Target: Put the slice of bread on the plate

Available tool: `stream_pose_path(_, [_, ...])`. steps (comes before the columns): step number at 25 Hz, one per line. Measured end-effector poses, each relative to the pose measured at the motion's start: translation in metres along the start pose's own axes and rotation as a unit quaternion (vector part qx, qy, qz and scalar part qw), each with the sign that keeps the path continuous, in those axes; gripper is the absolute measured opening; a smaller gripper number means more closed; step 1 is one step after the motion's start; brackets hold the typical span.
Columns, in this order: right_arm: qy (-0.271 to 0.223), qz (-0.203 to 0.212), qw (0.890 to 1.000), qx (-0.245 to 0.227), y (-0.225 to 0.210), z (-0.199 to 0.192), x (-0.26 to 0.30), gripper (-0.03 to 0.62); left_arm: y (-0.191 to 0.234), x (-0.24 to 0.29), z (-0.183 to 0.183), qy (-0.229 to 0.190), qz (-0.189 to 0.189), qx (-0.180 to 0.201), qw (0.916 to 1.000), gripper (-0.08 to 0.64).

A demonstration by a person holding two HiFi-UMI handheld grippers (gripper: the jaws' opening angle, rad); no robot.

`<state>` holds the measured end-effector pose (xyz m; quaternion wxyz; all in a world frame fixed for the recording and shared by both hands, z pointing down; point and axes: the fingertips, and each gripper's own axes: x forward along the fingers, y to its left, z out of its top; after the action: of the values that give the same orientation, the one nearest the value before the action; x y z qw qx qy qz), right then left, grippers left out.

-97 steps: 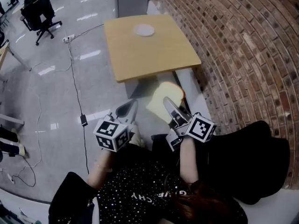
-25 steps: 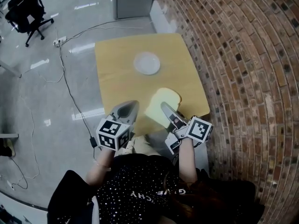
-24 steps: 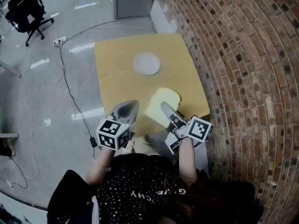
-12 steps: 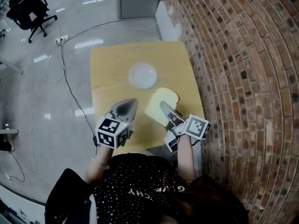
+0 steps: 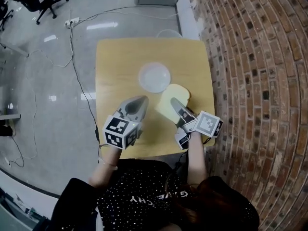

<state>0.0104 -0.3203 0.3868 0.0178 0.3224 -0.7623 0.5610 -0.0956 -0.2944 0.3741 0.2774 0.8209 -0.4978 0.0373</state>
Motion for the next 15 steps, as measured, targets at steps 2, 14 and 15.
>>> stream_pose_path(2, [0.002,-0.009,1.0,-0.004,-0.006,0.005,0.011,0.094,0.006,0.004,-0.001,0.004,-0.004,-0.005,1.0,0.009])
stream_pose_path(14, [0.081,-0.01,0.996,-0.033,-0.016,0.028,0.117,0.095,0.045,0.011,-0.006,0.005,-0.006,-0.038,0.9993,0.009])
stream_pose_path(15, [0.091,-0.008,0.995,-0.032,-0.016,0.028,0.127,0.095,0.048,0.009,-0.007,0.006,-0.004,-0.04,0.9992,0.009])
